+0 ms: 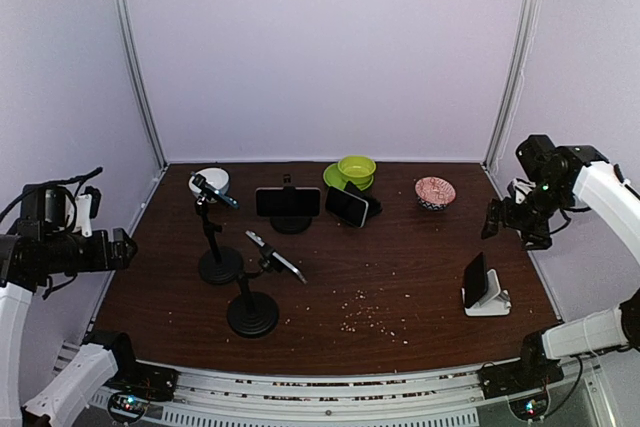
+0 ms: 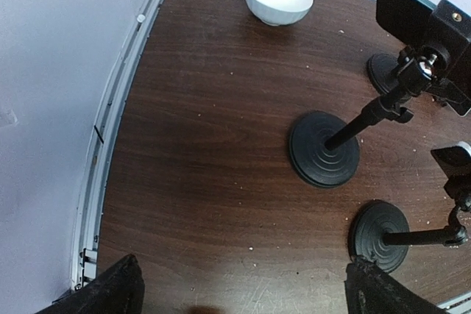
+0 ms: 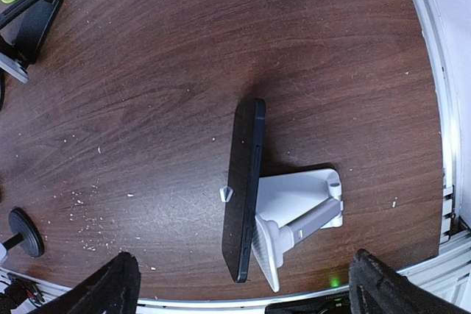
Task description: Remove the phone from the phone stand
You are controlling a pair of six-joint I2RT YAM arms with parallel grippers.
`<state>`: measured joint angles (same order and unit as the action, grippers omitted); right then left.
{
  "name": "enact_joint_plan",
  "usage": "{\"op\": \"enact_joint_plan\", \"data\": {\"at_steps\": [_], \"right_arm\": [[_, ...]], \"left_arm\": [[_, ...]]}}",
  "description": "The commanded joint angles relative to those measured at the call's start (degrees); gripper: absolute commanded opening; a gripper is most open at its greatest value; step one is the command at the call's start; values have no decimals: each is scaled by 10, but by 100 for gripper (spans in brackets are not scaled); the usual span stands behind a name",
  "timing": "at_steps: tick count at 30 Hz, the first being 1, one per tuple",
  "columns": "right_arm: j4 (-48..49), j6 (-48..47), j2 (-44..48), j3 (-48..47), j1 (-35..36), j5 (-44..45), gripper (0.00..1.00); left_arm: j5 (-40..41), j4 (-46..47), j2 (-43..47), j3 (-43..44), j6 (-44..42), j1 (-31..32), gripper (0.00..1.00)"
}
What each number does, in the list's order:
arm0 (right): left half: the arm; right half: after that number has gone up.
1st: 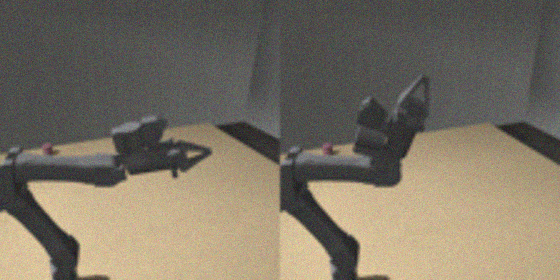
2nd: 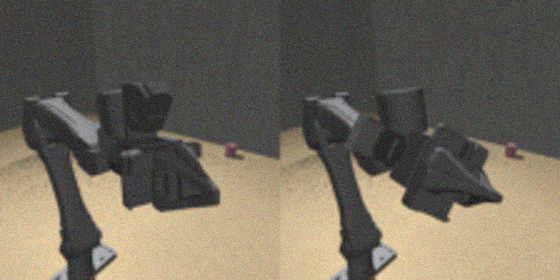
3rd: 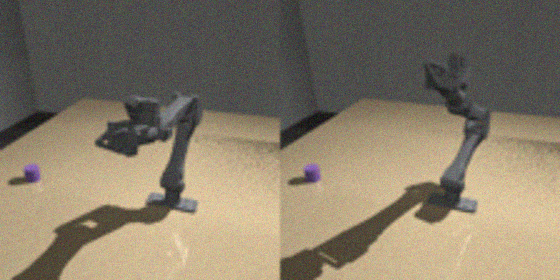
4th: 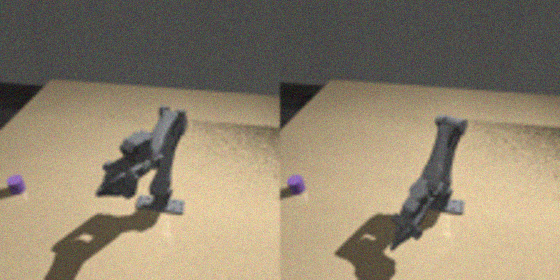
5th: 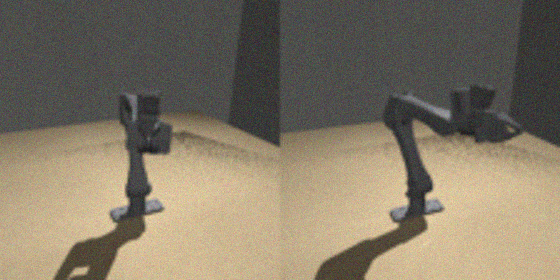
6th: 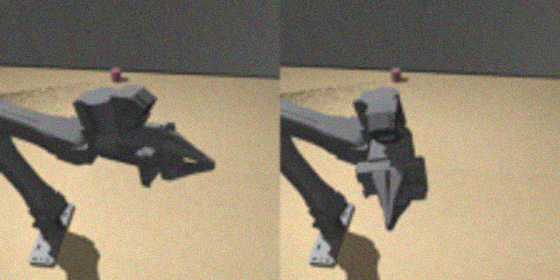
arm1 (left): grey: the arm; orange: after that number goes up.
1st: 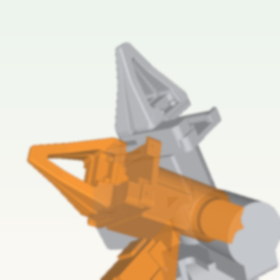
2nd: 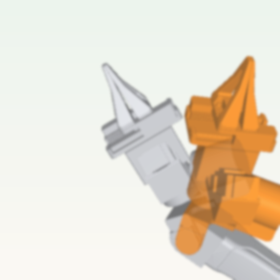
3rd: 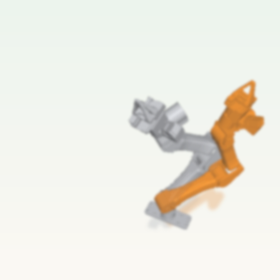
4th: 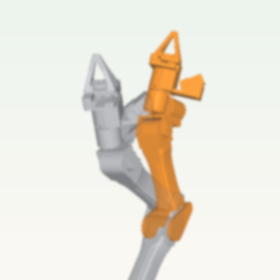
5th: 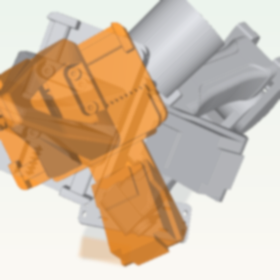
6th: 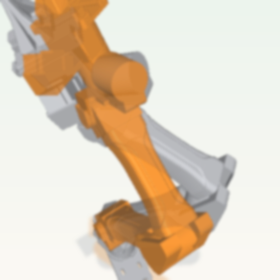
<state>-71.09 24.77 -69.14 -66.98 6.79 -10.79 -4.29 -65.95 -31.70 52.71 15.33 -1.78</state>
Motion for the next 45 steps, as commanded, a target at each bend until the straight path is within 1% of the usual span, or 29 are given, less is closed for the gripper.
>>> {"op": "enact_joint_plan", "data": {"at_steps": [1,7,14,21,29,33,40,42,45], "right_arm": [[39,11,-21,12,5,-8,99],[43,10,-71,-1,5,-10,100],[29,-14,-96,-23,4,15,99],[48,-28,-123,-5,4,1,99],[64,-34,-179,-14,3,-13,99],[73,-36,-208,-18,0,-18,94],[90,-35,-227,-4,-5,-34,74],[94,-35,-230,3,-5,-34,66],[103,-34,-232,15,-6,-34,59]], "left_arm": [[-21,32,-23,-2,-14,2,98],[-23,36,-46,-4,-9,2,98],[-24,38,-65,-8,-8,2,98],[-22,37,-77,-6,-7,1,98],[-22,37,-78,-8,-5,1,98],[-23,45,-78,-17,11,1,98],[-23,47,-79,-17,15,1,98],[-22,47,-85,-18,15,2,98],[-22,48,-89,-18,16,2,98]]}}
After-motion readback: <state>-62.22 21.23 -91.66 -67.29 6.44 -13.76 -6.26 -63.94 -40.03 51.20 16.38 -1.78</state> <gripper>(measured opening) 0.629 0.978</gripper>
